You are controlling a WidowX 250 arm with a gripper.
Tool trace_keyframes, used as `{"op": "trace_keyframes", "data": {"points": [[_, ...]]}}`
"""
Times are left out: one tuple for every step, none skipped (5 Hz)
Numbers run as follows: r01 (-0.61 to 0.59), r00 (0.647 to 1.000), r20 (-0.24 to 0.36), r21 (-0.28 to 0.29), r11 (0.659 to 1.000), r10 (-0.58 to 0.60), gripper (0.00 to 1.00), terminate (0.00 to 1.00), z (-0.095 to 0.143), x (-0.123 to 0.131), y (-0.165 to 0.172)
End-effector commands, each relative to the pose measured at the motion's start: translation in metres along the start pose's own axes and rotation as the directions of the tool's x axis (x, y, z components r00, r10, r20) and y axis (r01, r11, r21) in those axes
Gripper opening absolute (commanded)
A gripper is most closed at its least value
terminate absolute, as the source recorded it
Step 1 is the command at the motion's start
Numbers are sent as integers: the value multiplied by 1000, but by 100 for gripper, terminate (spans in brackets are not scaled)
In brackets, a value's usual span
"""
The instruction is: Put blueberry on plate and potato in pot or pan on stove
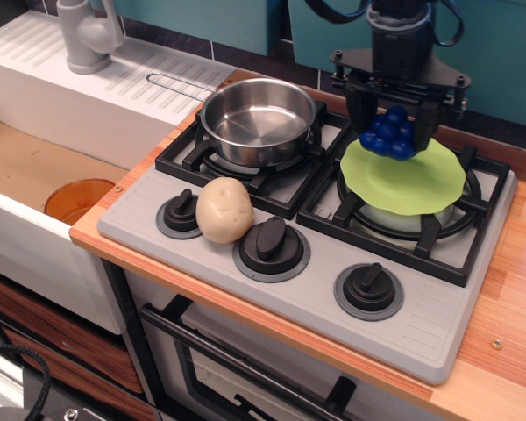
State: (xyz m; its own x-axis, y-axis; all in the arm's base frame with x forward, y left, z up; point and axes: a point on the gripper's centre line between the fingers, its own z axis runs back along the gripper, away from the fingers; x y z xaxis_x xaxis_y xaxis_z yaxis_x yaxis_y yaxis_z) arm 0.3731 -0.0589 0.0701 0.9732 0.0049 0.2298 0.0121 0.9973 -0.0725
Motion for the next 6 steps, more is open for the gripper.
{"op": "trace_keyframes", "data": {"points": [[-4,1000,14,27,1000,3,100,0,30,11,-8],[-28,999,-20,36,999,29,100,0,51,6,-16],[-34,997,-72,71,997,39,100,0,91,6,-14],[-3,995,-97,98,995,13,100,0,109,7,1],[47,992,-125,92,995,-35,100,0,120,6,25],[91,989,-124,94,991,-79,100,0,118,-3,47]]}}
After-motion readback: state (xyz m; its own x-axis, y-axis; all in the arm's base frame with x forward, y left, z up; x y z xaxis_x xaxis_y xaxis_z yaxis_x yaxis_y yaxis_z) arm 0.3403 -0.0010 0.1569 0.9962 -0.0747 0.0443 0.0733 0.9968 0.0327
